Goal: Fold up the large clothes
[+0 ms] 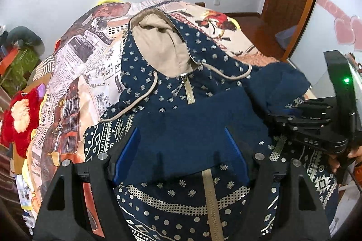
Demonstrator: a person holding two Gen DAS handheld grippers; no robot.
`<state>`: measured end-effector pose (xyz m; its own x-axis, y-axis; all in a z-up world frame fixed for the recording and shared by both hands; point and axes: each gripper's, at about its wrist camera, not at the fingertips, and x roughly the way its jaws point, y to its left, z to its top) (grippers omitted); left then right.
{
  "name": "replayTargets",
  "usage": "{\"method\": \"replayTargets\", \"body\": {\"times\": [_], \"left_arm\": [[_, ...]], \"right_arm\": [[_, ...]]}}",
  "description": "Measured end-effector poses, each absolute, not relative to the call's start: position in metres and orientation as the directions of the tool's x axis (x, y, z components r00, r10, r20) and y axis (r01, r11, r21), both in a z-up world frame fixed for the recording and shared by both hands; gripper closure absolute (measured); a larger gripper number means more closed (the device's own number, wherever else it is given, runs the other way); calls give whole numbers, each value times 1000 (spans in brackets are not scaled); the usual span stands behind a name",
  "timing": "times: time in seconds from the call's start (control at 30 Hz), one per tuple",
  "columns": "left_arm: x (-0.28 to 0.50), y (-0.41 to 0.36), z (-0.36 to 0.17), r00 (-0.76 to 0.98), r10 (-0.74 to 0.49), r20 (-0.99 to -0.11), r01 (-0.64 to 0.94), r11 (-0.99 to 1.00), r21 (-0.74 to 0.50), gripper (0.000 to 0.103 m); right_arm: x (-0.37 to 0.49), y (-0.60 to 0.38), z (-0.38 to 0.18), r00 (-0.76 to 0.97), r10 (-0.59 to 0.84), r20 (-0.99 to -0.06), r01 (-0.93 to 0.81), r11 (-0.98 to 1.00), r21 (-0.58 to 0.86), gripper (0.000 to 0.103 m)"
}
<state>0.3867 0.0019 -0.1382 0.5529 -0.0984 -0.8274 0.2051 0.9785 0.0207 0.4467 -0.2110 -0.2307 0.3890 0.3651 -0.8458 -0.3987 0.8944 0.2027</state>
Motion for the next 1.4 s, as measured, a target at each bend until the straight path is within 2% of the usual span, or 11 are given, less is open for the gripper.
{"method": "replayTargets", "body": {"times": [0.2,0.4,0.43,0.53,0.57,0.67,0.87,1.17,1.2,1.33,1.4], "left_arm": [[395,-18,-140,536,-113,-837,233,972,18,29],[417,-74,-128,524,-159,-837,325,945,24,29],[421,-84,-128,518,-169,-838,341,940,21,29],[437,-123,-133,480,-205,-853,399,917,4,29],[442,-137,-137,466,-209,-860,414,910,3,29],[456,-180,-152,421,-212,-882,467,884,10,29],[463,-269,-185,390,-164,-906,604,788,118,29],[471,-324,-235,374,-72,-925,673,707,217,30],[472,-323,-235,380,-81,-922,669,712,213,33],[477,-318,-228,402,-101,-910,628,754,194,77],[482,-313,-225,398,-117,-910,610,774,168,88]], "right_arm": [[437,-236,-231,315,430,-846,-381,874,302,83],[410,-279,-208,402,389,-829,-361,900,247,81],[404,-291,-202,431,369,-824,-354,909,222,77],[389,-319,-189,514,320,-796,-320,932,169,52],[386,-327,-185,534,311,-787,-311,937,159,49],[376,-354,-177,574,276,-771,-274,952,137,48],[369,-402,-175,614,212,-760,-183,975,123,47],[371,-441,-193,600,182,-779,-100,983,153,47],[372,-443,-195,597,182,-781,-98,983,154,47],[375,-444,-201,590,189,-785,-93,982,166,47],[376,-443,-202,588,190,-786,-91,981,169,47]]}}
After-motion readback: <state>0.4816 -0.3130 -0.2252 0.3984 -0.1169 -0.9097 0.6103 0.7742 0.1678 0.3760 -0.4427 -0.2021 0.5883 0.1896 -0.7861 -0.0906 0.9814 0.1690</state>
